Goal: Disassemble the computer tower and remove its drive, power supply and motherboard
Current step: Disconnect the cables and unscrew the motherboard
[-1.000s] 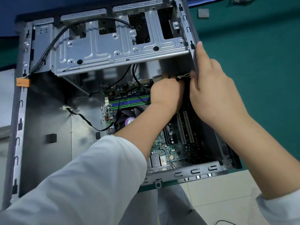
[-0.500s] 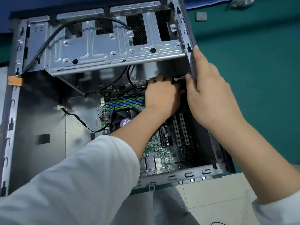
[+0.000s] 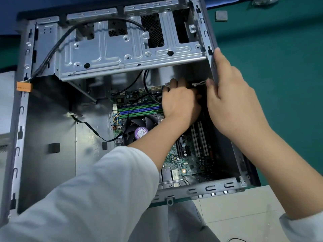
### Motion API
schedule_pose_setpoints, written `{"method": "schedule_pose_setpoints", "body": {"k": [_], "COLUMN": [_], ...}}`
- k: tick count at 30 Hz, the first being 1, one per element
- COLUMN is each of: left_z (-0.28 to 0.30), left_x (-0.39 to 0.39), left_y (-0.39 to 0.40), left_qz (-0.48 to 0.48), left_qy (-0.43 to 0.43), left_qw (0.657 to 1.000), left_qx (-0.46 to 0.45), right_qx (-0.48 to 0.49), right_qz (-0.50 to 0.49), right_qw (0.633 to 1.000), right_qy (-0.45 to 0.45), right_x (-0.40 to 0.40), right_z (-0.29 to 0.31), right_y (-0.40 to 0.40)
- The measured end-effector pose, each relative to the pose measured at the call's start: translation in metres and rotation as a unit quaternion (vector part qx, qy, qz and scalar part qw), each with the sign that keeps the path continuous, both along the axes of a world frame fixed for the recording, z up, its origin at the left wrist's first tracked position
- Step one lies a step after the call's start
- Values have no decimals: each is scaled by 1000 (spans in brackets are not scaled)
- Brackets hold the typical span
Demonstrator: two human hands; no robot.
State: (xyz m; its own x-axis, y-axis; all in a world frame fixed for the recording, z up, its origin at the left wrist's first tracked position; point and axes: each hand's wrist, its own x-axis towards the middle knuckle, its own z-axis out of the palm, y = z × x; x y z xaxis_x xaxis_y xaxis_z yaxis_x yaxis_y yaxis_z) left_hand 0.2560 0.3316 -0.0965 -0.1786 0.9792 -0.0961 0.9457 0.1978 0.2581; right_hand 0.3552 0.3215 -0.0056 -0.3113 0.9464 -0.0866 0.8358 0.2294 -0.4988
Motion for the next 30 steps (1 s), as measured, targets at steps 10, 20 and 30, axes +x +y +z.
{"method": "schedule_pose_setpoints", "body": {"k": [10,20,30], "left_z": [3,3,-1], "left_x": [3,7,2], "left_y": [0,6,-3], "left_qz": [19,68,10], "left_qy": [-15,-19,-28], "left_qw": [999,995,1000], "left_qx": [-26,-69,-3], "right_qx": [-7,-13,-10], "right_qz": [-5,-5,0], "right_qw": [1000,1000,1000], "right_qy": [4,15,11], "right_x": [1,1,1], "right_z": [1,0,1], "right_y": [0,2,2]}}
